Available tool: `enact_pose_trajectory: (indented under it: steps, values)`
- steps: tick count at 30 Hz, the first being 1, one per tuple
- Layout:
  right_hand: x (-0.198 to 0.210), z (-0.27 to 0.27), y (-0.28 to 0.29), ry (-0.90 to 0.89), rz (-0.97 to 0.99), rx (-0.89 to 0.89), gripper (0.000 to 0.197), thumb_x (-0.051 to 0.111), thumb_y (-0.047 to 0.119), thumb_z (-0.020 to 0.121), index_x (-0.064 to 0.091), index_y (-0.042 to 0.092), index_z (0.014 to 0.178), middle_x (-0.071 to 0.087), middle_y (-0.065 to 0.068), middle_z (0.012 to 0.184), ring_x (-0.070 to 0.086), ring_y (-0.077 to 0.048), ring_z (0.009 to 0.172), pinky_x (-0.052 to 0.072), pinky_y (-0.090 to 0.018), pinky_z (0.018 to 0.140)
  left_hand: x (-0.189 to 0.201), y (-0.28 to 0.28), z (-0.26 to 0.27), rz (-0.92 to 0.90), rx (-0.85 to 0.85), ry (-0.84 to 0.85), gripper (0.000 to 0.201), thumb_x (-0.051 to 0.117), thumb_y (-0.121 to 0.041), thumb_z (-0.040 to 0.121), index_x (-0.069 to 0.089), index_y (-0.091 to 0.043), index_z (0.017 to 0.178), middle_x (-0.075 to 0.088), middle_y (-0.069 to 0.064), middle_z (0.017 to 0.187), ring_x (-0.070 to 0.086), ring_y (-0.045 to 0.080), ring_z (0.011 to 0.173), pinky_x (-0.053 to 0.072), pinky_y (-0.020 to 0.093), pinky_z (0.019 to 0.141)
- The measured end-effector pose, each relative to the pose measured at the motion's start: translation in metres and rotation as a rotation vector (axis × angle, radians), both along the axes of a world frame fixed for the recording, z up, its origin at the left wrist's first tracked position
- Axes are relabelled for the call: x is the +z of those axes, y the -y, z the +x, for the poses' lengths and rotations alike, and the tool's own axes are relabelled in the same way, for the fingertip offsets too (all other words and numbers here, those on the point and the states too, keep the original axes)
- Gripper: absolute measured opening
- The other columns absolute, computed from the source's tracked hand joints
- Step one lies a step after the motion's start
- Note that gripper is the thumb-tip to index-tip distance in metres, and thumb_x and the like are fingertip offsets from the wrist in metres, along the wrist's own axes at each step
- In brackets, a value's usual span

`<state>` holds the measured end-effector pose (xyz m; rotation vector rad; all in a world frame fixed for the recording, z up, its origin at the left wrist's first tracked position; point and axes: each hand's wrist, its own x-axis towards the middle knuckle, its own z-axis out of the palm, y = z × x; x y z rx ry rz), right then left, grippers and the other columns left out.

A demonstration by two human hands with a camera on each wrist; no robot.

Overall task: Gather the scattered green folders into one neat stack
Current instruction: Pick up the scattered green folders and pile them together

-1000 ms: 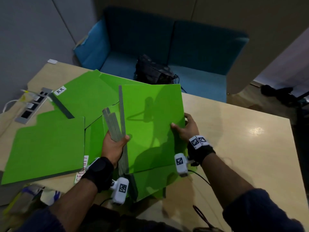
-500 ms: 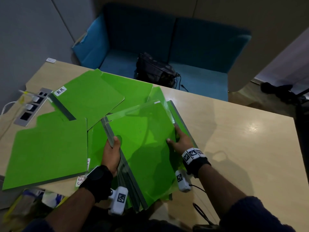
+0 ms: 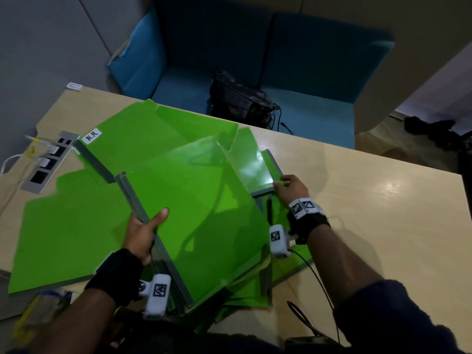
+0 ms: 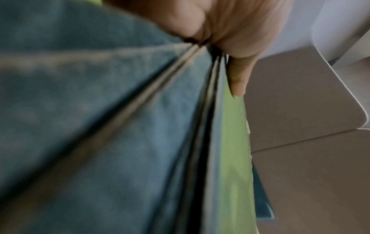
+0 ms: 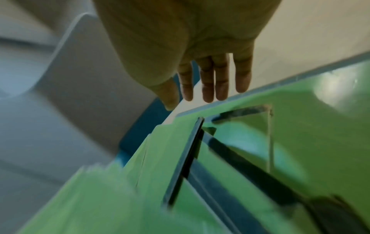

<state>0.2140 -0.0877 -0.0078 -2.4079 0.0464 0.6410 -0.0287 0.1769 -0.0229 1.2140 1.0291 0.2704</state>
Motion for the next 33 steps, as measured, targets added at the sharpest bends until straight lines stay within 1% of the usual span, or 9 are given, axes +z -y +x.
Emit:
enact_pose_trajectory:
  steps: [4, 8, 16, 18, 21, 23, 25, 28, 33]
  values:
    - [-0.009, 0.019, -0.01, -0.155, -0.111, 0.013, 0.066, 0.061, 0.046, 0.092, 0.044, 0.007, 0.143, 0.052, -0.019, 0.14, 0.053, -0.036, 0.124, 0.043, -0.037, 0.096, -0.01, -0.021, -0.016, 0.027, 0.074, -0.063, 0.036, 0.078, -0.022, 0.079, 0.045, -0.016, 0.093, 0.05, 0.006, 0.079, 0.056, 0.026, 0.082, 0.049, 0.038, 0.068]
    - [-0.016, 0.02, -0.029, -0.147, -0.22, 0.146, 0.07, 0.06, 0.061, 0.086, 0.055, 0.007, 0.13, 0.059, -0.019, 0.13, 0.058, -0.036, 0.115, 0.047, -0.039, 0.095, -0.022, -0.016, -0.022, -0.004, 0.098, -0.073, 0.035, 0.076, -0.02, 0.081, 0.049, -0.013, 0.103, 0.053, 0.011, 0.091, 0.057, 0.026, 0.084, 0.05, 0.036, 0.069]
    - [-0.015, 0.018, -0.03, -0.151, -0.222, 0.146, 0.052, 0.066, 0.03, 0.092, 0.047, -0.002, 0.128, 0.056, -0.02, 0.126, 0.056, -0.032, 0.102, 0.042, -0.031, 0.076, -0.029, -0.009, -0.026, -0.023, 0.108, -0.127, 0.043, 0.075, -0.031, 0.082, 0.045, -0.011, 0.105, 0.048, 0.015, 0.066, 0.047, 0.022, 0.059, 0.045, 0.035, 0.064]
    - [-0.013, 0.024, -0.012, -0.101, -0.171, 0.058, 0.049, 0.065, 0.025, 0.093, 0.046, 0.004, 0.133, 0.057, -0.021, 0.128, 0.059, -0.035, 0.108, 0.046, -0.033, 0.079, -0.027, -0.007, -0.023, -0.024, 0.101, -0.134, 0.041, 0.076, -0.03, 0.081, 0.049, -0.008, 0.104, 0.06, 0.018, 0.086, 0.062, 0.029, 0.09, 0.05, 0.046, 0.085]
    - [-0.018, 0.028, 0.028, -0.019, -0.163, -0.01, 0.045, 0.059, 0.018, 0.093, 0.048, 0.016, 0.136, 0.065, -0.022, 0.117, 0.063, -0.036, 0.095, 0.044, -0.031, 0.07, -0.021, -0.004, -0.022, -0.013, 0.107, -0.17, 0.031, 0.073, -0.025, 0.085, 0.044, -0.013, 0.088, 0.043, 0.014, 0.073, 0.049, 0.045, 0.119, 0.035, 0.062, 0.103]
    - [-0.022, 0.024, 0.047, -0.08, -0.172, -0.041, 0.047, 0.058, 0.018, 0.093, 0.048, 0.021, 0.138, 0.067, -0.02, 0.109, 0.064, -0.036, 0.088, 0.046, -0.033, 0.067, -0.022, -0.004, -0.023, -0.027, 0.107, -0.185, 0.039, 0.074, -0.028, 0.083, 0.047, -0.007, 0.102, 0.045, 0.025, 0.079, 0.054, 0.052, 0.105, 0.033, 0.066, 0.103]
    - [-0.026, 0.018, 0.054, -0.158, -0.159, -0.062, 0.054, 0.065, 0.025, 0.09, 0.043, 0.019, 0.14, 0.066, -0.018, 0.115, 0.065, -0.036, 0.092, 0.05, -0.036, 0.068, -0.021, -0.003, -0.023, -0.03, 0.1, -0.172, 0.05, 0.077, -0.034, 0.079, 0.046, -0.009, 0.109, 0.052, 0.018, 0.085, 0.056, 0.034, 0.084, 0.036, 0.066, 0.103]
    - [-0.026, 0.015, 0.054, -0.168, -0.133, -0.071, 0.066, 0.073, 0.034, 0.085, 0.04, 0.012, 0.139, 0.061, -0.017, 0.123, 0.063, -0.036, 0.103, 0.051, -0.038, 0.076, -0.019, -0.002, -0.022, -0.05, 0.101, -0.188, 0.042, 0.076, -0.033, 0.08, 0.046, -0.012, 0.102, 0.042, 0.008, 0.069, 0.044, 0.024, 0.065, 0.04, 0.057, 0.102]
    - [-0.013, 0.022, 0.056, -0.093, -0.075, -0.109, 0.055, 0.073, 0.024, 0.086, 0.048, 0.014, 0.135, 0.065, -0.014, 0.114, 0.061, -0.031, 0.09, 0.05, -0.034, 0.076, -0.009, 0.001, -0.018, -0.032, 0.111, -0.184, 0.035, 0.073, -0.028, 0.084, 0.039, -0.019, 0.082, 0.031, 0.005, 0.065, 0.033, 0.019, 0.058, 0.037, 0.038, 0.071]
